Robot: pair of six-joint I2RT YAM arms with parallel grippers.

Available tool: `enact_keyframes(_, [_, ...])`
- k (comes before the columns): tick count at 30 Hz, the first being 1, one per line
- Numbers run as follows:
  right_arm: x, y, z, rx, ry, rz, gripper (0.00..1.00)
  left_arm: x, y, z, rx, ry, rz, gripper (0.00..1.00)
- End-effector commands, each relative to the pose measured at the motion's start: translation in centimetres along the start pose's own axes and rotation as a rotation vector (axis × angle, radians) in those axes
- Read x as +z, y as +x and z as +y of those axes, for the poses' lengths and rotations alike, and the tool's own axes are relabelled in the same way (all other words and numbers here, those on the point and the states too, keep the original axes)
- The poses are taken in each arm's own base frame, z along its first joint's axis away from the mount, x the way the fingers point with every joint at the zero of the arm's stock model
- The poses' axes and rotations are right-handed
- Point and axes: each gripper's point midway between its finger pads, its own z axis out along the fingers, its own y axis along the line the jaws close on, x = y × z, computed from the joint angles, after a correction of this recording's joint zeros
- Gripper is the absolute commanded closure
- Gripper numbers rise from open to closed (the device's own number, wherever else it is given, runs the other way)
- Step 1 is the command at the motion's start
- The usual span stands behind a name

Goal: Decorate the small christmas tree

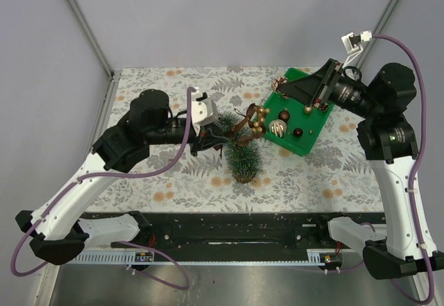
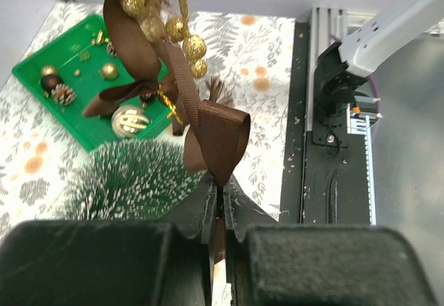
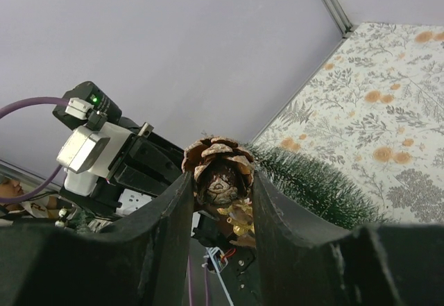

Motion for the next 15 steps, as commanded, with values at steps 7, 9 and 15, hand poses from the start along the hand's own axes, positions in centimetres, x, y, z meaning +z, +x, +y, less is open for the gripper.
enact_keyframes(7, [2.4,-0.8,-1.5,-0.006,-0.083,-0.028,0.67,-2.3,1.1,2.6,0.038,-0.239,-0.016,1.00])
enact_keyframes(9, [2.9,-0.4,-2.1,0.008,-0.089,-0.016,0.67,-2.4,1.8,2.6,0.039,-0.247,-0.010,1.00])
enact_keyframes(15, [4.5,1.6,-3.6,0.045,-0.109,0.039,0.66,-2.3,4.2,2.7,0.034,-0.265,0.016,1.00])
